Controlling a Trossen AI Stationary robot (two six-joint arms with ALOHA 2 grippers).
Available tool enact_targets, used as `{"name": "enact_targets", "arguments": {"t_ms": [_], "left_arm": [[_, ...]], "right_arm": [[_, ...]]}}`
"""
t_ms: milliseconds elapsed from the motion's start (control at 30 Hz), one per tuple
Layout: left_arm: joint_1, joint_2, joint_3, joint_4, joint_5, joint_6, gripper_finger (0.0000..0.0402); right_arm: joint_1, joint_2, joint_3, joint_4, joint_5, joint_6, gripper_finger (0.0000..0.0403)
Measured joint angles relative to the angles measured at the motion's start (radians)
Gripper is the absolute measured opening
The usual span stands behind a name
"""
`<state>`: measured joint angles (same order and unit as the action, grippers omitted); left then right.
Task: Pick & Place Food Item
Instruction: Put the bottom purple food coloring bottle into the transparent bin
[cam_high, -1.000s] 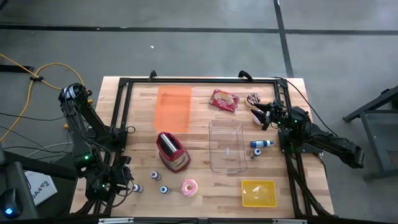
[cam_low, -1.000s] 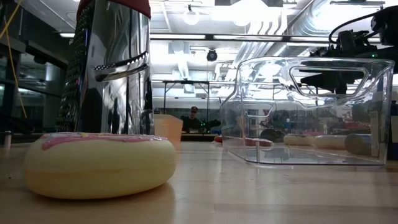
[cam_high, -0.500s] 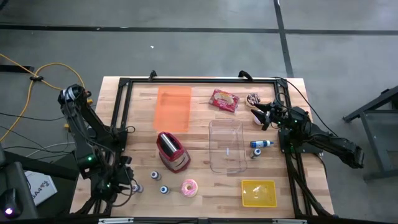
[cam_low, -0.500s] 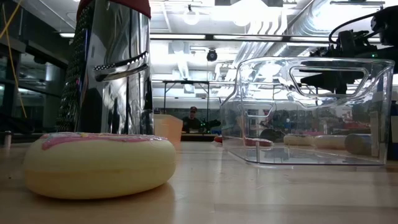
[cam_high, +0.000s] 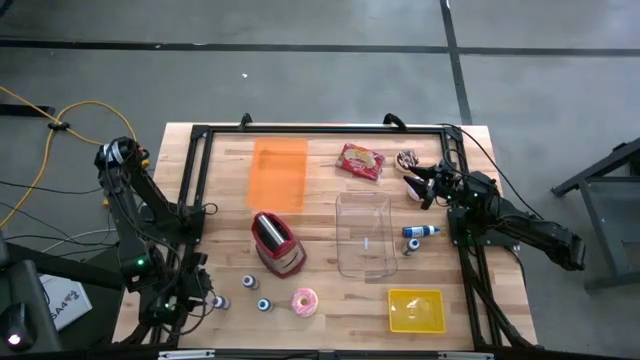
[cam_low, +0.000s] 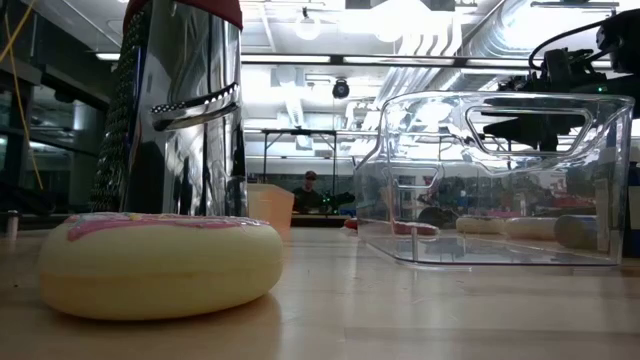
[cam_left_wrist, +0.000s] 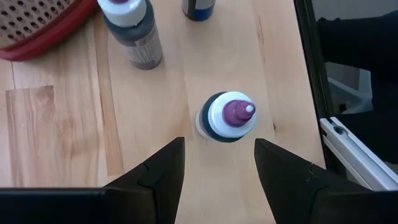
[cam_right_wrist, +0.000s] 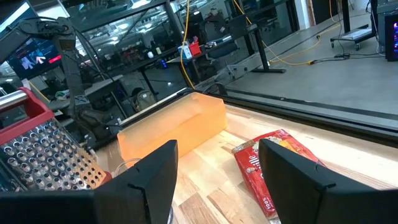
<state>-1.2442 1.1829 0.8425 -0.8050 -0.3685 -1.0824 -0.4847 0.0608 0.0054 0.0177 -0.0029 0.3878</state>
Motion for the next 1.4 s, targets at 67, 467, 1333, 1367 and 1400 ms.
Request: {"name": "enact_targets", "arguments": {"t_ms": [67, 467, 1333, 1367, 1400], "left_arm": [[-0.003, 0.005, -0.006, 0.004, 0.002, -0.008, 0.0188], [-0.002, 0.064, -0.007, 0.028, 0.045, 0.053, 0.0188], [0.000, 0.064, -0.176, 0.283, 0.034, 0.081, 0.0188], [0.000, 0.064, -0.182, 0.296, 0.031, 0.081, 0.0188], [0.000, 0.064, -0.187, 0.308, 0.026, 0.081, 0.0188]], "right_arm": [[0.000, 0.000, 0.000, 0.000, 0.000, 0.000, 0.0211], [0.000, 0.000, 0.000, 0.000, 0.000, 0.000, 0.0211], [0.000, 0.000, 0.000, 0.000, 0.000, 0.000, 0.0211], [0.000, 0.000, 0.000, 0.000, 0.000, 0.000, 0.0211], [0.000, 0.000, 0.000, 0.000, 0.000, 0.000, 0.0211]]}}
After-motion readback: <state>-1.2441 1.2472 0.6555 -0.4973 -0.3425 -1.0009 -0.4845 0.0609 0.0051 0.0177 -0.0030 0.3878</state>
